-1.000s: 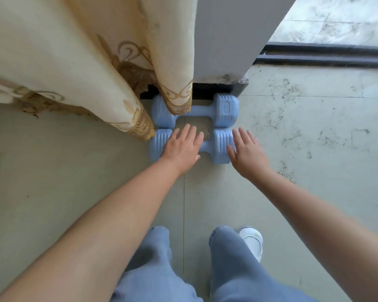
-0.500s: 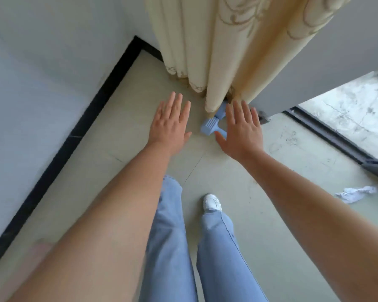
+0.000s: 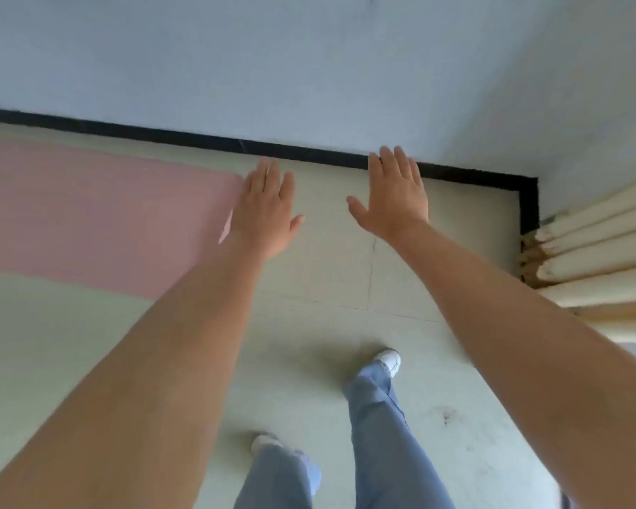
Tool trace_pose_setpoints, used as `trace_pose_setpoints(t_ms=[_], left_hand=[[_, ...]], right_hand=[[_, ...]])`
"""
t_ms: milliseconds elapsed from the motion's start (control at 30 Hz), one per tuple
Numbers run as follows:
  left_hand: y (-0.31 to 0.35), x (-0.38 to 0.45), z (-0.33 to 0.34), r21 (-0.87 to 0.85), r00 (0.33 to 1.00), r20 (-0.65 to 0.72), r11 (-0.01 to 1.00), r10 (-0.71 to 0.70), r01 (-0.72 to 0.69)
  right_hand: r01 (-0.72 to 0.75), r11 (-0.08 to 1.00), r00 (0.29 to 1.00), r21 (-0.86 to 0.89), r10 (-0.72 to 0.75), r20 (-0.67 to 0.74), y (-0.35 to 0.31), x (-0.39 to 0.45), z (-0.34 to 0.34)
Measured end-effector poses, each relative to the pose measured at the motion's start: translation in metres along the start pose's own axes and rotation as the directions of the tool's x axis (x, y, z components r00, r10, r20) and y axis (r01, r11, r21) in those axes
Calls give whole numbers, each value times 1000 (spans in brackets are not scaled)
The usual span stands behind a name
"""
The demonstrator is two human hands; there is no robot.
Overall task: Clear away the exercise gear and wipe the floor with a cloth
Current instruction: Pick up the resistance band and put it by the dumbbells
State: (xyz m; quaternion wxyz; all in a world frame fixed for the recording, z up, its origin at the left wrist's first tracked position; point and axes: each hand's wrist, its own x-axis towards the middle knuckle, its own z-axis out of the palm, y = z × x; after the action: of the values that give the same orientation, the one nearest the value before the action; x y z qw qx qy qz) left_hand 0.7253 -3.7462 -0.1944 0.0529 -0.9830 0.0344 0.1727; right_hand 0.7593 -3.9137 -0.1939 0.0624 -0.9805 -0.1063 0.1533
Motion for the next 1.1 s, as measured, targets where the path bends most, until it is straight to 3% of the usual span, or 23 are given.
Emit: trace_pose_setpoints(t_ms=[200,333,467,833,1100], left_hand=[[-188,-185,68,-128,934,61,925,-353,358],[-291,-294,120,-220,831,122,801,-543,557],[-359,-355,163,-288,726,192,669,-660,685],[-636,-428,249,-350,467,404,338,-786,873],[-828,-477,304,-346,370,501,210,-782,914]], right_hand=[[387,921,922,-47,-385,48,-261,-62,41],[613,787,789,-78,-603,115,-420,-114,79],[739,666,672,-103,-717,183,-523,-138,115],[899,427,424,-97,-795,434,-840,-103,208],[919,378,379,-108,-781,497,-1058,-67,253]])
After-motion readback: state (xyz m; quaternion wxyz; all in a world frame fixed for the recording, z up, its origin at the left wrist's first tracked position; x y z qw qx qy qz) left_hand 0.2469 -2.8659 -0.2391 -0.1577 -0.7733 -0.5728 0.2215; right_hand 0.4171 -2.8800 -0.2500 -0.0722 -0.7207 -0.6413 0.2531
